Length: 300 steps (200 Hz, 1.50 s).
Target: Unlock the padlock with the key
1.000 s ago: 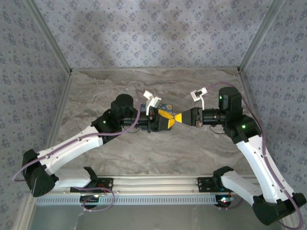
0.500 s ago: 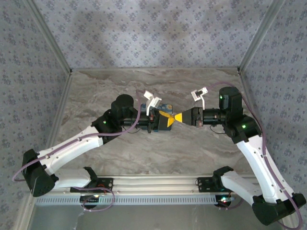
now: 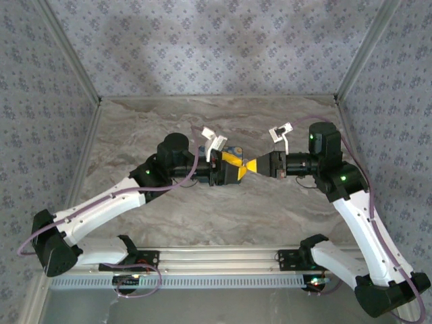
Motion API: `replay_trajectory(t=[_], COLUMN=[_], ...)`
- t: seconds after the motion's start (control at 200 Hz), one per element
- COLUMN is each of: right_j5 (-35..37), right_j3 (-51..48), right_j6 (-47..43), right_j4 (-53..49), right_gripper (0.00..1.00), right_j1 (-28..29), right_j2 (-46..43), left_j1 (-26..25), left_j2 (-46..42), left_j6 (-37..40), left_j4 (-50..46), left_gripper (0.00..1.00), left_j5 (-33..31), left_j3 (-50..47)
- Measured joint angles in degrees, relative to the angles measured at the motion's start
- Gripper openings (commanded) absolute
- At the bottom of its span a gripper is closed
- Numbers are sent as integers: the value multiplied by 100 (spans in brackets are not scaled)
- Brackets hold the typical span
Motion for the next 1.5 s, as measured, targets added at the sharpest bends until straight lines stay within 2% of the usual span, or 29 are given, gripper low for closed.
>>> replay_trajectory(t=[0.255,0.505,0.77,0.964,1.049,1.159,1.284,1.414,1.499], right_j5=[35,-17,-20,-103,-149,-177,-190,-168,-146], right_j3=[-7,-7,-9,-42,-52,-76,-92,-140,-155], right_j6=[0,0,-4,-7,-7,-4,-4,35,0], right_j4=[-4,0,-11,-44,-42,-39,-39,17,83], right_gripper=[0,0,0,0,0,0,14,39,42], right_j1=[-52,-46,-79,-116,-116,-116,-116,-114,-114], right_j2=[0,0,-7,-76,-96,-111,-114,-142,-173], left_j1=[-2,-2,-50,-37,-37,-37,-37,-37,-39], left_j2=[98,153,127,-20,-44,-44,-44,-44,-42], left_j6=[-15,-2,68,133,166,175,173,170,170], left_j4=[50,48,-50,-282,-354,-446,-479,-481,-483], left_gripper=[24,10,2,2,10,5,0,0,0], left_j5=[205,232,249,96,74,57,59,92,155], left_j3=[85,85,85,85,85,85,85,85,85])
